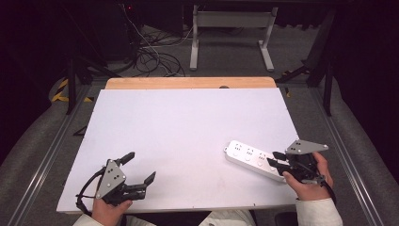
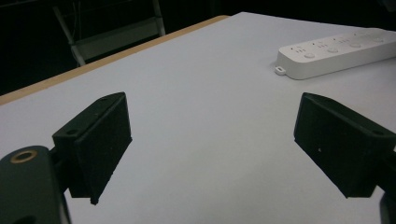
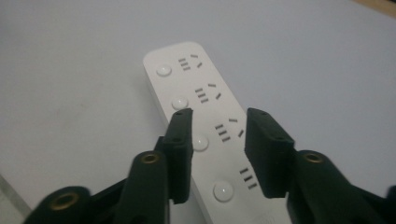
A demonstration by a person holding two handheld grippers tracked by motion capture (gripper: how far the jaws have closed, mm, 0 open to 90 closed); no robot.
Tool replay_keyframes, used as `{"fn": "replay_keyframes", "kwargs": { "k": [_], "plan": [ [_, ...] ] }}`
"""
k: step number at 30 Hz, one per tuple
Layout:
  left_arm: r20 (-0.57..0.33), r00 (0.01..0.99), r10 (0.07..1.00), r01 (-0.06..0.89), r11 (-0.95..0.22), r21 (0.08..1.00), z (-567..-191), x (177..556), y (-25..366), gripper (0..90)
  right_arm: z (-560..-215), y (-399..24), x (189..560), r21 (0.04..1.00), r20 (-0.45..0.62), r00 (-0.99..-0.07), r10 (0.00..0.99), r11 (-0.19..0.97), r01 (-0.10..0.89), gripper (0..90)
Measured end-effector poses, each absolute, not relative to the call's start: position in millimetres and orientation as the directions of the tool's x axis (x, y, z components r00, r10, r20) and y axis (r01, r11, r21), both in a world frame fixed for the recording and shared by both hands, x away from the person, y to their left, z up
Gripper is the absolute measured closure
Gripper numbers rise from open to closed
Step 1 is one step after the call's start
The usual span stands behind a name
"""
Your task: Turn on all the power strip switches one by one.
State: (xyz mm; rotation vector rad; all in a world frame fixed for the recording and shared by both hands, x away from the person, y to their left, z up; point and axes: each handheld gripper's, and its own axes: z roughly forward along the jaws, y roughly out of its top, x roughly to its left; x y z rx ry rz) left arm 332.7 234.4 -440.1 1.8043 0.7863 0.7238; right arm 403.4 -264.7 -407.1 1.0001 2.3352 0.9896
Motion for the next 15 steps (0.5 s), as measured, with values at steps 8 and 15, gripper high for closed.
{"fn": "replay_keyframes", "kwargs": {
  "k": [8, 15],
  "plan": [
    [0.132, 0.606, 0.784, 0.178, -0.295, 0.939, -437.6, 331.0, 236.2, 11.1, -394.3, -242.6, 398.3, 0.812, -0.123, -0.713, 0.691, 0.483, 0.328, 28.0],
    [0.123, 0.603, 0.788, 0.184, -0.287, 0.940, -436.7, 329.4, 238.2, 11.1, -396.1, -221.0, 398.9, 0.834, -0.127, -0.771, 0.624, 0.488, 0.258, 20.7]
  ]
}}
